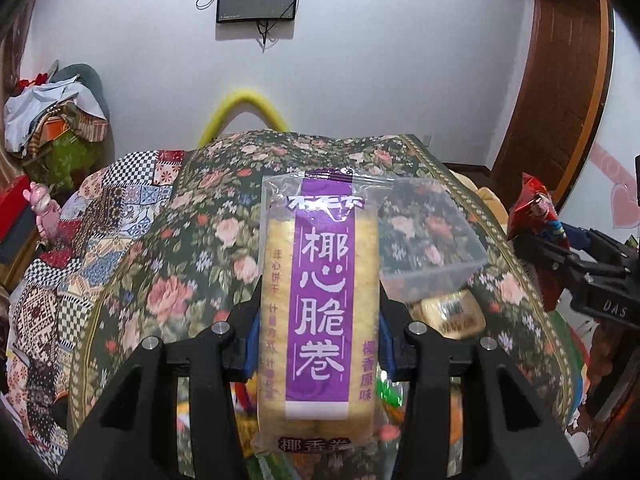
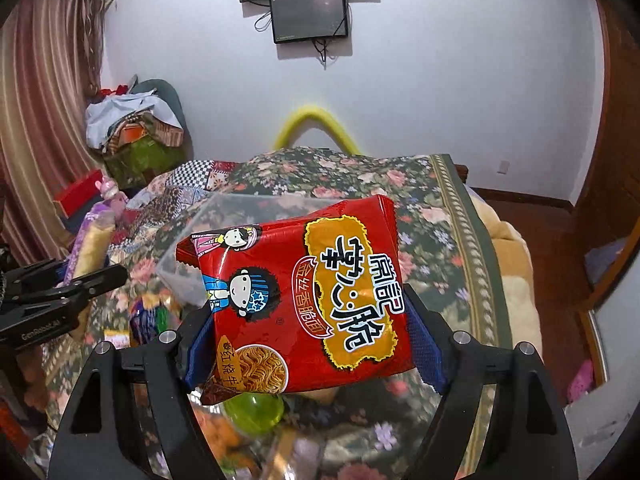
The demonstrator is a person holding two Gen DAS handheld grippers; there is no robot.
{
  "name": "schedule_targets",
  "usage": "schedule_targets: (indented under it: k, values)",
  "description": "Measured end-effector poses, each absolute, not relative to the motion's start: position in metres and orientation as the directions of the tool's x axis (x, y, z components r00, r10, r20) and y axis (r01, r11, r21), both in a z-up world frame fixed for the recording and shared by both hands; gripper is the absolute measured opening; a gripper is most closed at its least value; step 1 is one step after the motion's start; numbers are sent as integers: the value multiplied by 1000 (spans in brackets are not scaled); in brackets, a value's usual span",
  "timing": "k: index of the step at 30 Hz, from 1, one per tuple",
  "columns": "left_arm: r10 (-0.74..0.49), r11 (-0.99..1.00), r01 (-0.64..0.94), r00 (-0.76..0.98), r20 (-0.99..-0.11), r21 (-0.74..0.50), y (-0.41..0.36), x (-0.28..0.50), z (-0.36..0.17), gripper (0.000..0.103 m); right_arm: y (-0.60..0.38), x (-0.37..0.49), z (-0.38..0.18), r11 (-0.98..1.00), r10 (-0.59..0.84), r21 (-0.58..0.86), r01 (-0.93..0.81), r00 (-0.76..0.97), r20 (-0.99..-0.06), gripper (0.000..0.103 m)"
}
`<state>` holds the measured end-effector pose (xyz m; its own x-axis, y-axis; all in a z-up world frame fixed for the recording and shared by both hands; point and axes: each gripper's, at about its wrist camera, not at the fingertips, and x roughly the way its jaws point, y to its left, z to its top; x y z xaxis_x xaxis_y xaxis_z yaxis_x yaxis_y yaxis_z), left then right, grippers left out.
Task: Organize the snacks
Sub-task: 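Carry both snacks into the clear box and open both tools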
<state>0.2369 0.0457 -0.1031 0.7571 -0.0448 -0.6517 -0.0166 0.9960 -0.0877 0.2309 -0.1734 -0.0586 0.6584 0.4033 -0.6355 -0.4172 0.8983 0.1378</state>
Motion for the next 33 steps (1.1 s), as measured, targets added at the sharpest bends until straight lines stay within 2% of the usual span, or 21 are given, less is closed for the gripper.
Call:
schedule_targets:
  k: [10,22,33]
  values:
    - [-81,991,-12,728,-681,-131,53,290,-110,45,-153,262,-63,894,414,159,-418,641,-646,78]
    - [-26,998,-22,680,-733,-56,54,347,-133,45,-134,299,-90,897,387,152,-415,572,-723,78]
    - [-39,999,-6,593,-805,-53,48,381,-161,45,-121,317,-118,888,360,131,-440,491,-793,78]
